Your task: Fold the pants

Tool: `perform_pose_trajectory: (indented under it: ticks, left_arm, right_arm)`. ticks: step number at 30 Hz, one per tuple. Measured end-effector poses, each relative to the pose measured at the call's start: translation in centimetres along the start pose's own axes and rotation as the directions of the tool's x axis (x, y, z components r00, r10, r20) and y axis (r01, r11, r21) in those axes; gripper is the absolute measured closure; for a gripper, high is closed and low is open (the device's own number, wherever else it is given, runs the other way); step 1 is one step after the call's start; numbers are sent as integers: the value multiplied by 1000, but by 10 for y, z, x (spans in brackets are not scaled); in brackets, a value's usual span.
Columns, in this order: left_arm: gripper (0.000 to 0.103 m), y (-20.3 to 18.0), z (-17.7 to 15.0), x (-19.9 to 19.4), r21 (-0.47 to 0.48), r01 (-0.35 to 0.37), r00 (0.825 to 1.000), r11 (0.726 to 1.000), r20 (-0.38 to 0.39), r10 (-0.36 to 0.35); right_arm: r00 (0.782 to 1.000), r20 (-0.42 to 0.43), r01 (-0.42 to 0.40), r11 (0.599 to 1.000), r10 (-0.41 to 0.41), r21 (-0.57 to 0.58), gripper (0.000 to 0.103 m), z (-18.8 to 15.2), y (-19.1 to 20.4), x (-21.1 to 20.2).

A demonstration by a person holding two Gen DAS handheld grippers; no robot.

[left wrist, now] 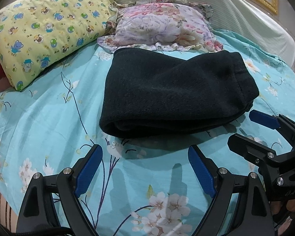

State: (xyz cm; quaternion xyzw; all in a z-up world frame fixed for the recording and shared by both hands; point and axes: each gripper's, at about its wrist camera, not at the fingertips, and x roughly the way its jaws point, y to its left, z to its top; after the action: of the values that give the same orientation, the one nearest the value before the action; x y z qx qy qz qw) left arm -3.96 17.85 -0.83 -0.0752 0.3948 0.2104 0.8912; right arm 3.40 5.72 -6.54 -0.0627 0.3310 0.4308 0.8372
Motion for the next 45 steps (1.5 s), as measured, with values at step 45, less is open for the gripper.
perform_pose_trajectory:
  ticks: [45]
  left_arm:
    - [14,14,14,-17,-72,29,998,997,52,-25]
  right_arm:
    - [999,48,-3,1000,2,11,7,12,2,-16]
